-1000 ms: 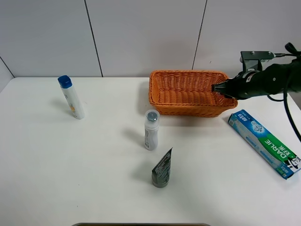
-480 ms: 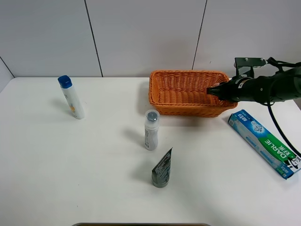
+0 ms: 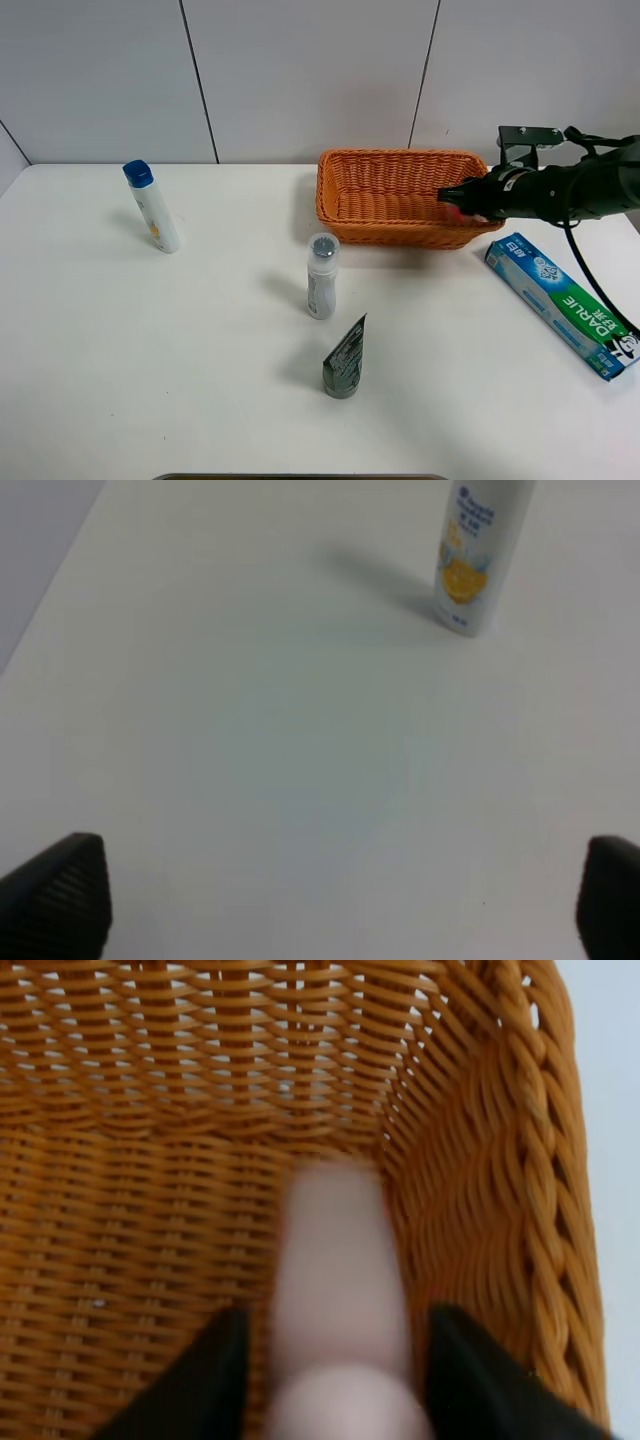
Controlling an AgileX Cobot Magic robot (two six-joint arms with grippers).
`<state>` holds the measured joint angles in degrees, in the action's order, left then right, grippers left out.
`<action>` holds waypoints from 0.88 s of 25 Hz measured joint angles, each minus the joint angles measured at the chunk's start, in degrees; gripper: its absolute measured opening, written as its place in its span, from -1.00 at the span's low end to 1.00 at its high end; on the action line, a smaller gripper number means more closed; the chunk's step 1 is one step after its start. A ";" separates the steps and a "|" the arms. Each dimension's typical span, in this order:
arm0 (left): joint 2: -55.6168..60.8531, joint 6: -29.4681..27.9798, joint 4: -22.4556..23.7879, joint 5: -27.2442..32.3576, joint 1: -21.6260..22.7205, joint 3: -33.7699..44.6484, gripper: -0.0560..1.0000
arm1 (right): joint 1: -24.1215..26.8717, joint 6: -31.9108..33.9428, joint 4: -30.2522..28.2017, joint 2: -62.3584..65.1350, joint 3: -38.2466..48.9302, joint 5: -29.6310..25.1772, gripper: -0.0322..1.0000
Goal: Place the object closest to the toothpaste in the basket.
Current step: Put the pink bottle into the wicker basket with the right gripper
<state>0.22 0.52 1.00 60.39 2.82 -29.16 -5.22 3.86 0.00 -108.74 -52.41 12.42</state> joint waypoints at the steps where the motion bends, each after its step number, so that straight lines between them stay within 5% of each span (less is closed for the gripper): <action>1: 0.00 0.00 0.00 0.00 0.00 0.00 0.88 | 0.00 0.00 0.00 0.00 0.00 0.06 0.19; 5: 0.00 0.00 0.00 0.00 0.00 0.00 0.88 | -0.31 0.00 0.00 0.00 -0.05 0.19 0.39; 14: 0.00 0.00 0.00 0.00 0.00 0.00 0.88 | -0.37 0.00 0.00 3.30 -0.05 -3.52 0.43; 22: 0.00 0.00 0.08 0.00 0.00 0.00 0.88 | -0.37 0.00 0.00 17.56 -0.05 -22.30 0.43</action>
<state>0.22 0.52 1.08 60.39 2.82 -29.16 -5.59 3.86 0.00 -91.17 -52.47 -9.88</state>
